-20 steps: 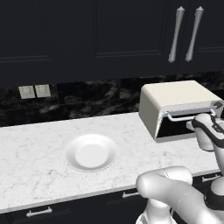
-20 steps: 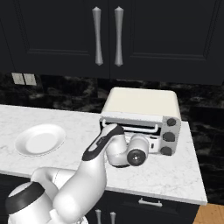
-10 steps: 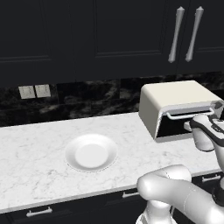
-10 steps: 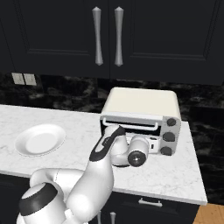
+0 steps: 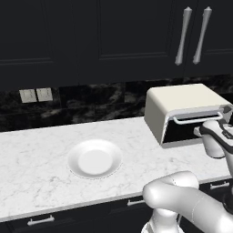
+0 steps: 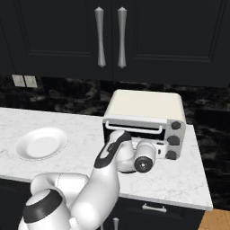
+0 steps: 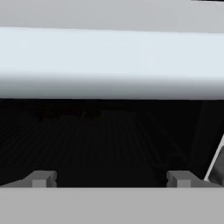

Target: Pick up the kebab skewer and baguette bread, and place them inside the toaster oven. Close the toaster oven door and start by setting the timer.

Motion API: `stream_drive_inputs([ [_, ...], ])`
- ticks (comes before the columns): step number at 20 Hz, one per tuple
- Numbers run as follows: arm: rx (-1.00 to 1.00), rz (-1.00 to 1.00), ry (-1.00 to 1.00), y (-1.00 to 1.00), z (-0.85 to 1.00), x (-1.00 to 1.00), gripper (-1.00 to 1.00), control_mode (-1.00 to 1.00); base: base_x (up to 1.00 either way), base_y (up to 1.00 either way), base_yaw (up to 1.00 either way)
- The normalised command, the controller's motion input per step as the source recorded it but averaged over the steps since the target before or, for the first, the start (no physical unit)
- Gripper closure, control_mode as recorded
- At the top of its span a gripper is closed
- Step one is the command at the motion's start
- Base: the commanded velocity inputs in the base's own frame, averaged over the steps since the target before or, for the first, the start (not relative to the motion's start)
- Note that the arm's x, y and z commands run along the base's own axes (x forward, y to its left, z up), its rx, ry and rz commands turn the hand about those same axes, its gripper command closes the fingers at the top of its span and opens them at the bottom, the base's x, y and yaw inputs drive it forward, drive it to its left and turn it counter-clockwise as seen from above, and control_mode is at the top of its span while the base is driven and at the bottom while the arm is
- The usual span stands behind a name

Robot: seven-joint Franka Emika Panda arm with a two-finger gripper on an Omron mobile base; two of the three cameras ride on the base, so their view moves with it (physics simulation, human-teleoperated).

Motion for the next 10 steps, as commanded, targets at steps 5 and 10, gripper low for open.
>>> stream_drive_inputs([
  [5, 0.0, 0.0, -0.01, 0.06, -0.04, 0.05, -1.0, -1.0, 0.0, 0.0, 0.0],
  [10, 0.0, 0.0, -0.01, 0.13, 0.0, 0.17, -1.0, -1.0, 0.0, 0.0, 0.0],
])
